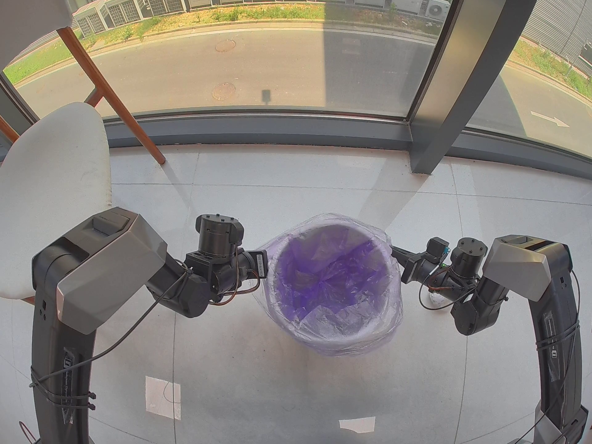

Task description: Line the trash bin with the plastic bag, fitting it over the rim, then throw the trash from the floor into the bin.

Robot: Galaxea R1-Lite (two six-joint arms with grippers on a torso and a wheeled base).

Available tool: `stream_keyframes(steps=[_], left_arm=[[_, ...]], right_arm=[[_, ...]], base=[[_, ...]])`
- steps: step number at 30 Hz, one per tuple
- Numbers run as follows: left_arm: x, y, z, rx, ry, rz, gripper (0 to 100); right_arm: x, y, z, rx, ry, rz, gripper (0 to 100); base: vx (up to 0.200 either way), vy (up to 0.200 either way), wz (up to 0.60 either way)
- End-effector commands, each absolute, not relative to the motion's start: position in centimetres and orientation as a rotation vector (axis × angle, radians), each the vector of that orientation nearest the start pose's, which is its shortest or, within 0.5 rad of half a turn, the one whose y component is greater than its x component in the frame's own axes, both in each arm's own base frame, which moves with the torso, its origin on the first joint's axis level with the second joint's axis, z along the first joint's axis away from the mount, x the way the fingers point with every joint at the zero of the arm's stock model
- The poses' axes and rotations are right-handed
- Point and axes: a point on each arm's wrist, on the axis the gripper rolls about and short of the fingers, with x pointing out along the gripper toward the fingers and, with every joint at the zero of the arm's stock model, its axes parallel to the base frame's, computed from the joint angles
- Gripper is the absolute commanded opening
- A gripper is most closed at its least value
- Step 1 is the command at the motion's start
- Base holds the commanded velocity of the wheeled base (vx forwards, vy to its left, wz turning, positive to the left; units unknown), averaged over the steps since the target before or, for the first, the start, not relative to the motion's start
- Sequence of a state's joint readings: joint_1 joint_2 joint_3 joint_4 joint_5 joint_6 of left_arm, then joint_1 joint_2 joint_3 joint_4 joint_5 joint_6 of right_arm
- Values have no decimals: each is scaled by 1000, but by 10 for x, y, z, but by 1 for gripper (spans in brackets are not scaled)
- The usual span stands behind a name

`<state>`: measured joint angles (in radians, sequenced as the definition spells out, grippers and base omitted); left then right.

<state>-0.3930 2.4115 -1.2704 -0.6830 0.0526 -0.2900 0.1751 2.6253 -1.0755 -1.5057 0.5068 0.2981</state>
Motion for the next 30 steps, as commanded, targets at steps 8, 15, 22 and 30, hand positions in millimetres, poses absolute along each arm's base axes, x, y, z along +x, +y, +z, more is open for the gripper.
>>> stream_keyframes(steps=[8,15,22,30], left_arm=[[409,-164,6,-171,508,-250,0],[404,-161,2,-175,495,-249,0],[404,-163,6,-181,460,-248,0],[401,-162,5,-177,469,-244,0]], right_arm=[[424,74,-49,263,159,635,0],[425,67,-55,222,155,623,0],[424,65,-42,231,138,617,100],[394,33,-13,426,226,505,100]], base=[[0,0,0],[0,0,0],[0,0,0],[0,0,0]])
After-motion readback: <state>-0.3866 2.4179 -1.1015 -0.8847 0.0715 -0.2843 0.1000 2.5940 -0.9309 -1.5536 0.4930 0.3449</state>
